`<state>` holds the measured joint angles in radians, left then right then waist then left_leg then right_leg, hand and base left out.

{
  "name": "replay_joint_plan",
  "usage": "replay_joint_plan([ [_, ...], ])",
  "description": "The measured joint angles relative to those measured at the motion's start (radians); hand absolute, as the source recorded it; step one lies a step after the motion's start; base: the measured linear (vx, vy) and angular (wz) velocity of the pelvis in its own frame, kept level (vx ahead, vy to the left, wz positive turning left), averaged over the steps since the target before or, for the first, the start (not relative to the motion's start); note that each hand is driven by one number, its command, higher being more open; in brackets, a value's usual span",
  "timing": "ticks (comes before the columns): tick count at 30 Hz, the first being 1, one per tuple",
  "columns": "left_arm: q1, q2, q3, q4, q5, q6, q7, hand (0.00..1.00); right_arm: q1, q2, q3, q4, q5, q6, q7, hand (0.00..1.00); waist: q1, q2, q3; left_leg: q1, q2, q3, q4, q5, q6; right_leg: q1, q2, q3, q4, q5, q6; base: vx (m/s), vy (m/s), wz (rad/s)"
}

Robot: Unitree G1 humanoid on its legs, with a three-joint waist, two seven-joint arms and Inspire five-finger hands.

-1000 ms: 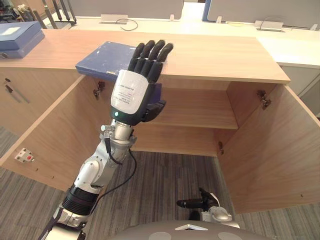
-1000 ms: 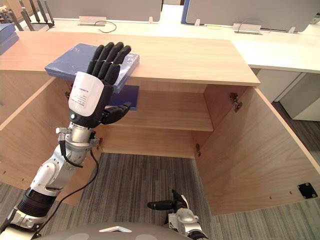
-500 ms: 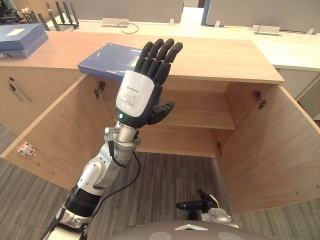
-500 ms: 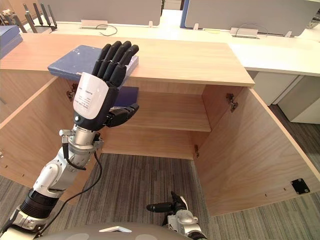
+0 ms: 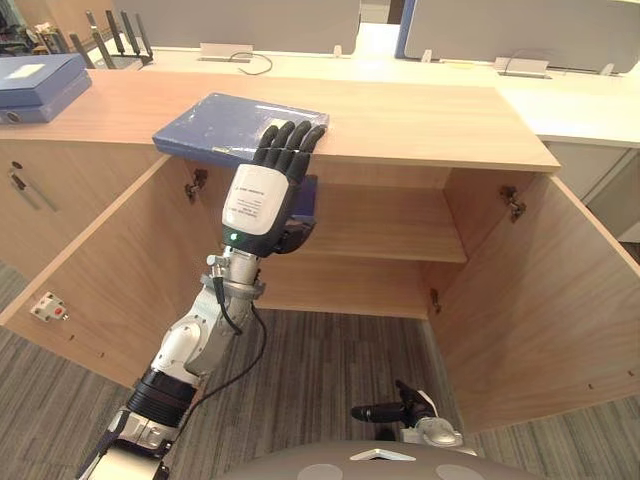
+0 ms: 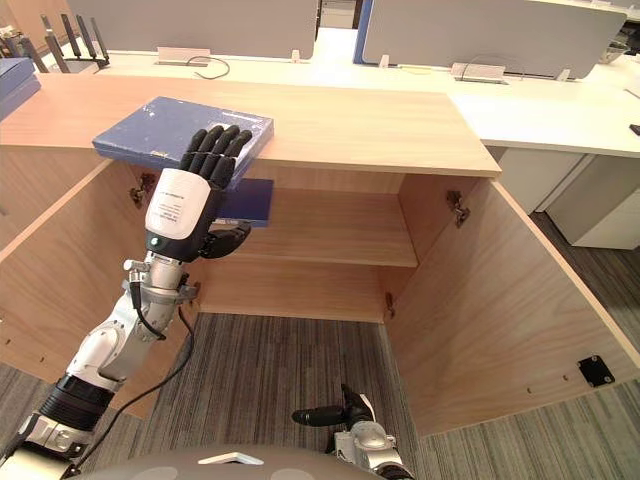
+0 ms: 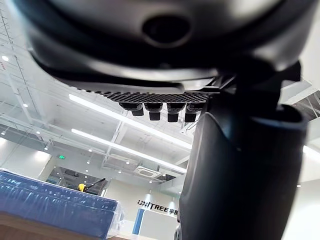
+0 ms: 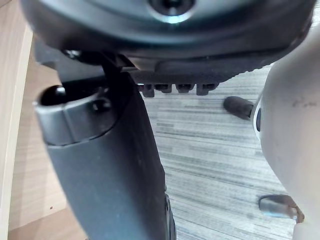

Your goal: Walk over to the cabinet, pick up the folder, carry it to the office cabinet, place the folder inside the office cabinet, then close the office cabinet door

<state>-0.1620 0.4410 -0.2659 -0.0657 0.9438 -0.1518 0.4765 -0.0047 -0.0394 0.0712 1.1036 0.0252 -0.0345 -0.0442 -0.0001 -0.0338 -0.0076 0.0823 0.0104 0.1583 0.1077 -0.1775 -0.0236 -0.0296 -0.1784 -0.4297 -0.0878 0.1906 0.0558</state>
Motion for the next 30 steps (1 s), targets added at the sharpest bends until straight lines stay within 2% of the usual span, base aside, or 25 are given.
replay_joint_plan([
  [11,0.000,0.000,0.029,0.046,0.012,0.004,0.000,1.00,-0.004,-0.005,-0.004,-0.018,0.000,0.000,0.000,1.00,-0.007,0.021,0.021,0.030,0.001,0.009,-0.024,0.000,0.000,0.008,0.007,0.012,0.000,-0.001,0.000,0.00,0.003,-0.03],
  [30,-0.002,0.009,0.065,0.143,0.015,0.044,0.000,1.00,-0.009,-0.004,-0.004,-0.029,0.000,0.000,0.012,1.00,-0.016,0.018,0.037,0.033,0.001,0.013,-0.027,0.000,0.000,0.008,0.008,0.019,0.000,-0.001,0.001,0.00,0.000,0.00],
])
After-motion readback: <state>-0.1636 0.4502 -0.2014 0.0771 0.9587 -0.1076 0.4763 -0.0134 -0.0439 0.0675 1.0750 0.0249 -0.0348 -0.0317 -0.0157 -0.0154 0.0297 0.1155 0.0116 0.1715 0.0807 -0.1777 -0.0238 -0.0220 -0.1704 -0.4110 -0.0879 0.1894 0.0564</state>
